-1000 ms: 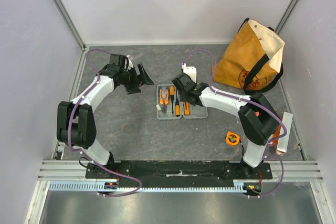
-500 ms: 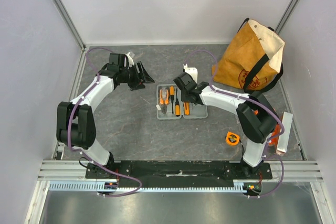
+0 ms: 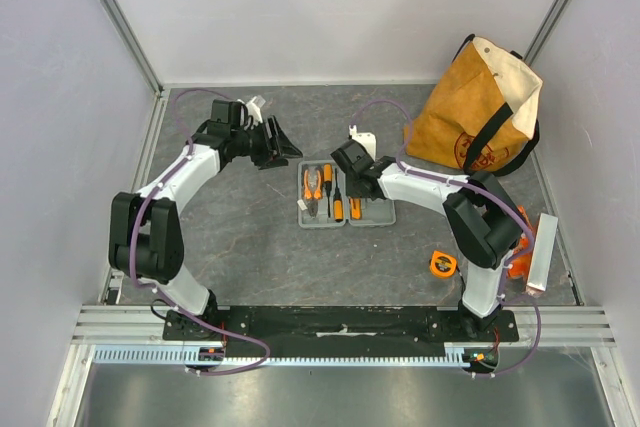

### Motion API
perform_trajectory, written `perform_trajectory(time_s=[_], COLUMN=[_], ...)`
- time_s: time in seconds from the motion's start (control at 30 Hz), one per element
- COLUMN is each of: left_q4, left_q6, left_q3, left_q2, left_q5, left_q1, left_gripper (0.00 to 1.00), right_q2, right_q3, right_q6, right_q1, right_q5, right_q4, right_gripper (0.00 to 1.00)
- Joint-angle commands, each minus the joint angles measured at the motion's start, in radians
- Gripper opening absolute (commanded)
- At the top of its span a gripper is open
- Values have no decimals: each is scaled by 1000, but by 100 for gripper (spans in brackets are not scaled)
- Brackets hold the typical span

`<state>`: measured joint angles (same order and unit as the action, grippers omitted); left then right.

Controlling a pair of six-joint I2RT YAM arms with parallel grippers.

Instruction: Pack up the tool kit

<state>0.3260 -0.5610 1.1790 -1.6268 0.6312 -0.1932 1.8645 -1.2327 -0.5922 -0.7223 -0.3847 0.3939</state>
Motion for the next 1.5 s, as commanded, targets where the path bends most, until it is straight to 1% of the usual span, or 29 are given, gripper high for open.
perform_trajectory(time_s=[0.0, 0.13, 0.33, 0.63, 0.77, 0.83, 0.97, 1.13, 1.2, 1.33, 1.47], left_q4=[-48, -48, -48, -48, -42, -38, -7, -12, -4, -5, -4], left_q6=[9, 10, 7, -13, -22, -36, -42, -48, -51, -56, -48], left_q3=[30, 44, 71, 165, 217, 234, 320, 347, 360, 378, 413], left_q2=[-21, -48, -93, -195, -237, -249, -260, -291, -309, -343, -387], left_q5=[58, 55, 53, 58, 47, 13, -47, -76, -74, -70, -56], left_q1=[-29, -60, -118, -210, -239, -247, -253, -262, -267, -291, -328], left_gripper=[63, 63, 58, 46, 42, 42, 47, 47, 46, 43, 37], right_q2=[41, 62, 96, 102, 55, 23, -16, -70, -90, -117, -145], right_q3=[27, 48, 91, 119, 95, 69, 16, -5, -8, 4, 51], right_q6=[-20, -23, -29, -24, -34, -44, -28, -34, -35, -31, -26], right_q1=[4, 7, 7, 8, 7, 7, 9, 9, 9, 9, 9], right_q5=[30, 30, 38, 26, -8, -39, -49, -57, -65, -40, 19], right_q4=[17, 16, 2, -20, -1, 22, 43, 49, 56, 59, 31], right_gripper=[0, 0, 0, 0, 1, 8, 21, 39, 43, 41, 31])
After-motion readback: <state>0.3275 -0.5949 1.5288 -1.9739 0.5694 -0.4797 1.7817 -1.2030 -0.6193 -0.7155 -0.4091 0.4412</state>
